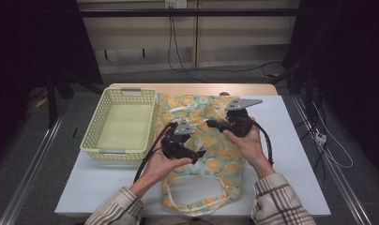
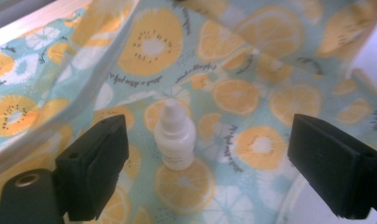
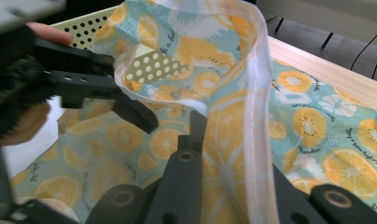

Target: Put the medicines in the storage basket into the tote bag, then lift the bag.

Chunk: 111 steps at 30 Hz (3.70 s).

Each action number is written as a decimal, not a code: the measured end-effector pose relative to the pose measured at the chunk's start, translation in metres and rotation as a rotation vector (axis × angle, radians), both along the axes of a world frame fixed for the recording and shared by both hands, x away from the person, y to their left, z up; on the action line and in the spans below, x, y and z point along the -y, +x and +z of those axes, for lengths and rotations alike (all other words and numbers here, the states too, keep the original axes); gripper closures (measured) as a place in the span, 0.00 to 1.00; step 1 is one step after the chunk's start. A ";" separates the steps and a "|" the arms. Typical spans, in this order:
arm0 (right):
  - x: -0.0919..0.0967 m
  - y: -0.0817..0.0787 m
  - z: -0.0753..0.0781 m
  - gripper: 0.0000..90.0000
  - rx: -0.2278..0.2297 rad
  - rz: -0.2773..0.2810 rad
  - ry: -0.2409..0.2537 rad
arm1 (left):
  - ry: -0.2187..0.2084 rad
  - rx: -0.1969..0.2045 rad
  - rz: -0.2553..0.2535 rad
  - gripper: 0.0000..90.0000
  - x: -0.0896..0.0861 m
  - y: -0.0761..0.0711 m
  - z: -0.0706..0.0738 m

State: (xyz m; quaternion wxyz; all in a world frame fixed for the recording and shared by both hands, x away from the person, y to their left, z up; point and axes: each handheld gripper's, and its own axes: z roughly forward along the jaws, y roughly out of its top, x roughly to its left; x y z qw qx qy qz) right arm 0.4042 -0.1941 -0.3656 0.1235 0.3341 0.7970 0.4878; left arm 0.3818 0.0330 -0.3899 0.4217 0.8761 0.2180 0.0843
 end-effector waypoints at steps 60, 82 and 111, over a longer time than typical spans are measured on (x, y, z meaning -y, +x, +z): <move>-0.006 0.000 -0.010 1.00 -0.026 0.019 -0.022 | 0.141 -0.157 -0.100 1.00 -0.020 -0.014 -0.063; -0.002 0.000 -0.005 1.00 -0.011 0.010 -0.008 | -0.041 -0.100 -0.071 1.00 -0.036 -0.020 -0.025; 0.005 0.012 0.045 1.00 0.074 -0.027 0.030 | -0.317 0.074 -0.008 1.00 -0.058 -0.007 0.080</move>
